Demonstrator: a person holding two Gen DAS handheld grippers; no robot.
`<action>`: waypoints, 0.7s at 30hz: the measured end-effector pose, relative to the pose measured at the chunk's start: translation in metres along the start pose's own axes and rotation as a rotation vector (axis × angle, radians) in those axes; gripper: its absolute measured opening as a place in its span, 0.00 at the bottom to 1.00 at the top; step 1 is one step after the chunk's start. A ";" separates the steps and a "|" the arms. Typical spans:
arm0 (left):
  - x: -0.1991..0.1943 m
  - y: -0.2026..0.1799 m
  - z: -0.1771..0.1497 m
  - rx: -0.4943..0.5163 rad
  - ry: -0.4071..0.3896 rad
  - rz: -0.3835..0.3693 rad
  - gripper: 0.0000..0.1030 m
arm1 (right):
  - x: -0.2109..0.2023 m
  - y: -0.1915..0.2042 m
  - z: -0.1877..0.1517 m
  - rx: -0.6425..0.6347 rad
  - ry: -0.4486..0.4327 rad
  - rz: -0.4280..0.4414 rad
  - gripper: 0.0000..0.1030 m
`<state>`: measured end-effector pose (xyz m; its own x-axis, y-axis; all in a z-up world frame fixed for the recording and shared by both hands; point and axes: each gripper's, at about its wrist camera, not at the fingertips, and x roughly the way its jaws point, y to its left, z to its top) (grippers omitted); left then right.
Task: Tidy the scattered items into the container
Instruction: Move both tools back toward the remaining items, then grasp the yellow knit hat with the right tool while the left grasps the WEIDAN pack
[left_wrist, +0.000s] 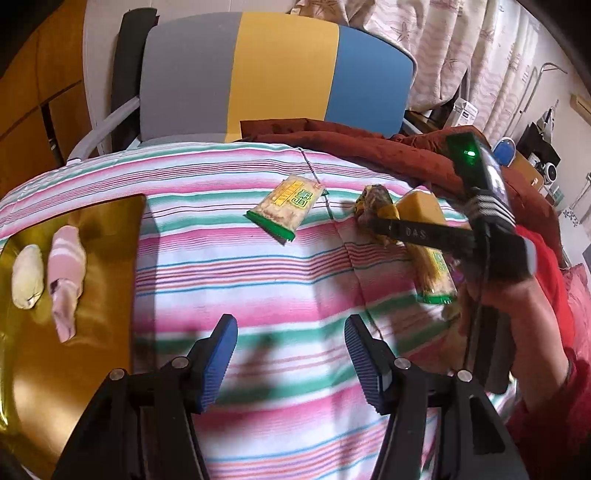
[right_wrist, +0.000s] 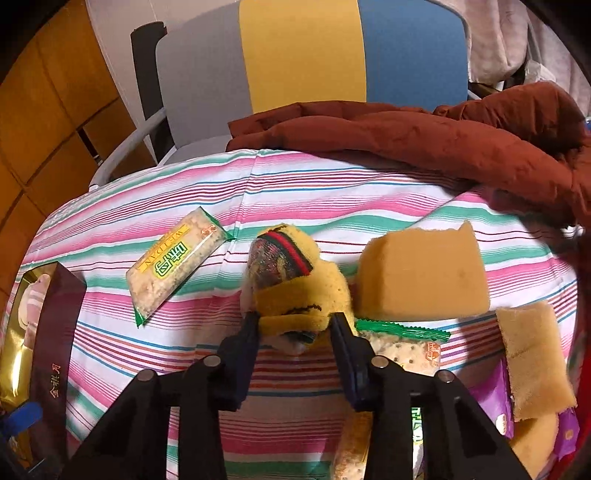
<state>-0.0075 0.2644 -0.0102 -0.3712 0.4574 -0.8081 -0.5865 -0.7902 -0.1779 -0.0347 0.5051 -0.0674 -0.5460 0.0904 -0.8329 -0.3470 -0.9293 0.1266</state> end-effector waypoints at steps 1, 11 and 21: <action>0.004 -0.002 0.003 0.001 0.002 0.008 0.59 | -0.001 0.000 -0.001 0.000 0.001 0.001 0.36; 0.050 -0.009 0.043 0.087 0.027 0.115 0.59 | -0.003 -0.016 -0.001 0.082 0.018 0.072 0.30; 0.094 -0.020 0.085 0.235 0.025 0.192 0.64 | 0.000 -0.023 0.001 0.117 0.023 0.106 0.30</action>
<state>-0.0919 0.3577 -0.0350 -0.4752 0.2965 -0.8284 -0.6591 -0.7436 0.1119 -0.0277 0.5265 -0.0702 -0.5671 -0.0151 -0.8235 -0.3757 -0.8850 0.2750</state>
